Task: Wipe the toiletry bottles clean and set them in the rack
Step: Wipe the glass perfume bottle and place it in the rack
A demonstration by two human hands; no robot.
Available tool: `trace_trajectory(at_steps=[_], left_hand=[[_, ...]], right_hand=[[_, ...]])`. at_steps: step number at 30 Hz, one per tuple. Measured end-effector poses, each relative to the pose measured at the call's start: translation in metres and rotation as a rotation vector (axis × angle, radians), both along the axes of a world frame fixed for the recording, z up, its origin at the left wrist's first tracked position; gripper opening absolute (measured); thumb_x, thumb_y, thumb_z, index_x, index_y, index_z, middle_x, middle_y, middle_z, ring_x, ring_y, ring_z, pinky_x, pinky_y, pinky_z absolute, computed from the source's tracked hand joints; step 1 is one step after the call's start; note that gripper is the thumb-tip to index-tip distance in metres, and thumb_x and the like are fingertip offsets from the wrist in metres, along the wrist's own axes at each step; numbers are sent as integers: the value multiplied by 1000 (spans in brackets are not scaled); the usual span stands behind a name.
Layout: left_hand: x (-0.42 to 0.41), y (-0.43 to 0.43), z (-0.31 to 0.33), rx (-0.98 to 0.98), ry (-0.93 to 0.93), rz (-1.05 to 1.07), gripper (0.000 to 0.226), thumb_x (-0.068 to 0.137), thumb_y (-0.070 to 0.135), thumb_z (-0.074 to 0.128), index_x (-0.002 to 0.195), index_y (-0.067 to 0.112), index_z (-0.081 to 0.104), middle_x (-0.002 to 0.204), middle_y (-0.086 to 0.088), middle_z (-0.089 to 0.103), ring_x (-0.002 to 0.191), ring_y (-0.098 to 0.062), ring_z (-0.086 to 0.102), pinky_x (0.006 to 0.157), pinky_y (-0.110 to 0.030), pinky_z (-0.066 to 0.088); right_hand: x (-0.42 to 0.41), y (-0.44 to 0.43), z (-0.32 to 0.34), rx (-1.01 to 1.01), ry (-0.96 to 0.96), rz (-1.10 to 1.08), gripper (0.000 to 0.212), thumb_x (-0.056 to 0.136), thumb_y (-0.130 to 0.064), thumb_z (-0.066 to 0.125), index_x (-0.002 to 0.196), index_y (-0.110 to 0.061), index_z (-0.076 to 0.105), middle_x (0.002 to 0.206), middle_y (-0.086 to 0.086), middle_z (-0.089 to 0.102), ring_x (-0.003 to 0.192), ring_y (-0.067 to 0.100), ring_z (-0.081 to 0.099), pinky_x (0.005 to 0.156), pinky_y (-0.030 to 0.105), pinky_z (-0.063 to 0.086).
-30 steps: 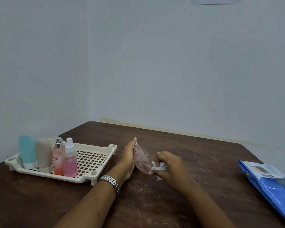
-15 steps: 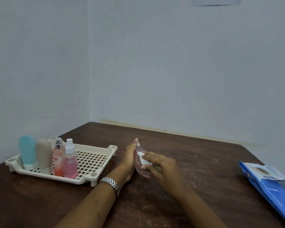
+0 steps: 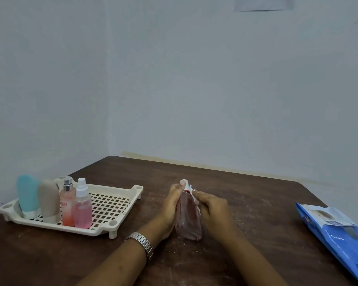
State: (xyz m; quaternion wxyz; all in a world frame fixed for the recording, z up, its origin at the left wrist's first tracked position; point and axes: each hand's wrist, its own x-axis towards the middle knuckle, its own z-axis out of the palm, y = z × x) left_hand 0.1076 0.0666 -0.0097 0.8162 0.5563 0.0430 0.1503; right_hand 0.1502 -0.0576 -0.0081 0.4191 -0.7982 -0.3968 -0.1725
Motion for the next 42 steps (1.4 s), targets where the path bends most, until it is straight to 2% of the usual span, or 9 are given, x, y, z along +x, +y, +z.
trace_trajectory(at_steps=[6, 14, 19, 24, 26, 29, 34, 38, 42], left_hand=[[4, 3, -3, 67, -20, 165, 21, 99, 32, 44, 98, 11, 46, 83, -10, 59, 71, -19, 61, 60, -29, 51], [6, 9, -7, 165, -70, 289, 18, 97, 24, 50, 114, 17, 47, 106, -23, 59, 81, -24, 60, 69, -36, 50], [-1, 2, -6, 164, -124, 248, 29, 95, 15, 53, 119, 28, 44, 94, -16, 64, 75, -21, 64, 63, -31, 52], [-3, 3, -9, 341, -191, 273, 53, 82, 24, 65, 125, 42, 41, 103, -10, 70, 92, -29, 67, 82, -45, 54], [-6, 2, -8, 455, -190, 282, 56, 77, 30, 66, 124, 47, 41, 101, -5, 71, 91, -22, 68, 81, -36, 56], [-10, 2, -10, 660, -212, 324, 58, 86, 13, 65, 124, 48, 39, 91, 2, 69, 79, -3, 65, 74, -19, 52], [-19, -2, -7, 991, -174, 411, 62, 81, 41, 69, 133, 48, 36, 101, 14, 68, 91, 2, 64, 80, -15, 49], [-26, -4, -5, 1302, 27, 626, 54, 79, 70, 53, 123, 39, 53, 94, 18, 62, 94, -5, 58, 88, -30, 44], [-35, -8, -2, 1343, 123, 637, 58, 81, 73, 45, 116, 31, 61, 98, 8, 67, 95, -11, 57, 85, -30, 44]], right_hand=[[-8, 1, 7, -8, -112, 41, 24, 87, -7, 62, 110, -13, 68, 105, -1, 70, 90, 0, 61, 76, 1, 43], [-23, 3, 15, 39, -67, 164, 23, 76, -22, 54, 87, -18, 74, 78, -12, 66, 74, 2, 61, 60, 11, 47], [-19, -1, 9, 51, -149, 101, 28, 78, -30, 42, 80, -18, 68, 69, -14, 57, 62, 6, 55, 52, 10, 38], [-4, -11, 0, 27, -174, -32, 18, 79, -19, 44, 72, -17, 61, 66, -16, 51, 62, -1, 52, 56, 9, 40], [1, -14, -3, 18, -165, -85, 15, 78, -16, 45, 68, -18, 56, 62, -16, 47, 59, 0, 49, 52, 9, 34], [8, -16, -10, 19, -142, -125, 17, 78, -17, 43, 65, -12, 53, 60, -4, 50, 56, 10, 47, 50, 20, 34], [10, -19, -15, 37, -91, -150, 19, 78, -18, 41, 64, -9, 50, 58, -3, 47, 54, 13, 45, 49, 22, 31], [11, -21, -19, 22, -69, -164, 17, 79, -19, 42, 64, -12, 50, 60, -5, 47, 55, 10, 46, 50, 25, 35], [8, -21, -19, -21, -71, -176, 15, 83, -14, 50, 70, -20, 53, 64, -9, 49, 59, 6, 48, 51, 17, 33]])
